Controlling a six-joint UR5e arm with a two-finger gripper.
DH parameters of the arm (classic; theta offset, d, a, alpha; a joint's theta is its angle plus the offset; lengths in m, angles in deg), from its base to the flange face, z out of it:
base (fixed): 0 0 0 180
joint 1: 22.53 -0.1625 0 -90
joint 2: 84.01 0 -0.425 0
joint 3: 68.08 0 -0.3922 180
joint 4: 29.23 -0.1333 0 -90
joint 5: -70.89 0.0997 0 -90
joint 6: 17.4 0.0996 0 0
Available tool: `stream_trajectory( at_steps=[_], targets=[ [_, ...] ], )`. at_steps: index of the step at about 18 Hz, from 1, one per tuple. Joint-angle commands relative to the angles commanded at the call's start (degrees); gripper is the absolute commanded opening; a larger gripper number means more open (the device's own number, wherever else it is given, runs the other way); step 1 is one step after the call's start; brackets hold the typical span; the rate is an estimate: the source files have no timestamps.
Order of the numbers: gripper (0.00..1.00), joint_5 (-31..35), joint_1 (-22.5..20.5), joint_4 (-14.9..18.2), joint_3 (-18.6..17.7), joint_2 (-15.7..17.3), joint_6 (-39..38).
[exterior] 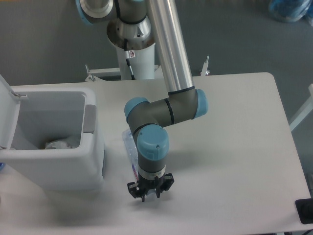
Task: Place the trash in the trash can
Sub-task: 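Lower the open gripper around the clear plastic bottle, then close the gripper on the bottle and lift it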
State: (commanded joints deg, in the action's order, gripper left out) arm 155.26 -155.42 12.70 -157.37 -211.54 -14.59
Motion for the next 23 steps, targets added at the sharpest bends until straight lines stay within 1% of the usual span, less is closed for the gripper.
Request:
stream_trajectory(
  at_steps=[1, 2, 4, 5, 9, 12, 14, 15, 16, 17, 18, 20, 21, 23],
  targets=[
    [0.52, 0.0, 0.0, 0.0, 0.0, 0.0, 0.0],
    [0.44, 0.0, 0.0, 0.09, 0.0, 0.0, 0.0],
    [0.35, 0.0, 0.0, 0.09, 0.0, 0.0, 0.0],
    [0.29, 0.0, 0.0, 0.09, 0.0, 0.0, 0.0],
    [0.26, -0.09, 0.0, 0.0, 0.26, 0.44, 0.0],
    [0.26, 0.09, -0.35, 0.0, 1.58, 4.64, -0.17],
    [0.25, 0.0, -0.87, -0.09, 2.81, 8.33, -0.18],
    [0.25, -0.17, -2.01, -0.09, 3.42, 10.26, -0.18],
    [0.25, -0.44, -3.15, -0.18, 4.65, 12.72, 0.0],
    [0.25, -0.44, -3.6, -0.52, 5.96, 13.79, 0.0],
    [0.24, -0.53, -4.04, -1.92, 8.5, 14.49, -0.17],
    [0.24, -0.53, -4.83, -3.42, 12.98, 15.03, 0.0],
    [0.24, -0.61, -5.01, -3.78, 15.62, 15.03, 0.0],
    [0.24, -2.01, -4.92, -4.04, 19.67, 15.12, -0.09]
  ],
)
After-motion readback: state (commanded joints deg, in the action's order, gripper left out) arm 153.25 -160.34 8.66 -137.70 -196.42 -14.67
